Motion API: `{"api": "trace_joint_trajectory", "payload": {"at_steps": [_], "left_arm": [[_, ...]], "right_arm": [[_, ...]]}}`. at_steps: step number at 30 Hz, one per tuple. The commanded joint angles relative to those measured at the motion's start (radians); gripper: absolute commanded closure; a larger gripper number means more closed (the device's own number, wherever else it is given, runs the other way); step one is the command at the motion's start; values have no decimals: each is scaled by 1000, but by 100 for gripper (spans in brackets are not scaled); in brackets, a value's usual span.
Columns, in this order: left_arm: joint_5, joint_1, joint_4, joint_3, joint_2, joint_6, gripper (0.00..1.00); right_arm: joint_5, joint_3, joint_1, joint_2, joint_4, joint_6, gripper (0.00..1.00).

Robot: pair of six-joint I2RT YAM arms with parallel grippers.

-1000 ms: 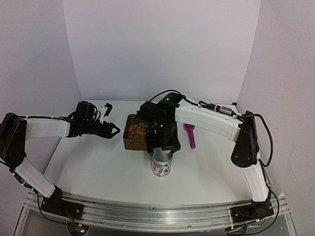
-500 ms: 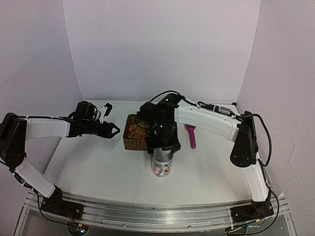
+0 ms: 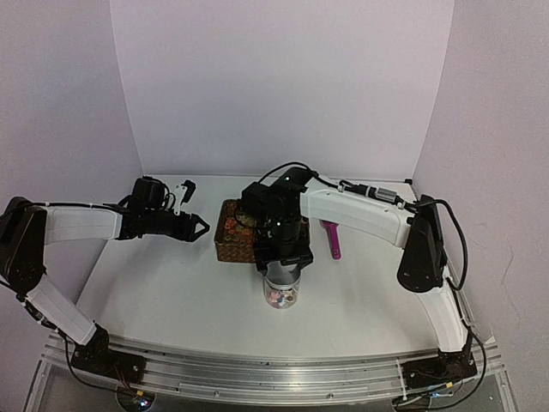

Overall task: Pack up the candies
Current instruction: Close the bottle lid on the packing bottle.

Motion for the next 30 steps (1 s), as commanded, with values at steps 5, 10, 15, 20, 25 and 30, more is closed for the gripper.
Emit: {"api": "trace_joint_trajectory", "payload": {"at_steps": [5,10,15,20,25,30], "left_arm": [[19,1,22,6,-35,2,33],[25,1,19,5,-35,12,30],[49,1,22,6,-36,17,26],[123,0,37,2,-47,50,23],[298,-1,109,-38,-97,124,22],[323,-40,79,-11,-106,127,22]], "right_arm": [[-12,-19,2,17,28,-9,13],[-6,-20,2,2,40,-7,4],[-4,-13,2,-10,43,-7,2],[6,44,1,-33,42,-13,2],[29,85,-4,-85,49,-19,2],[64,-17,-25,-164,54,-7,2]]}}
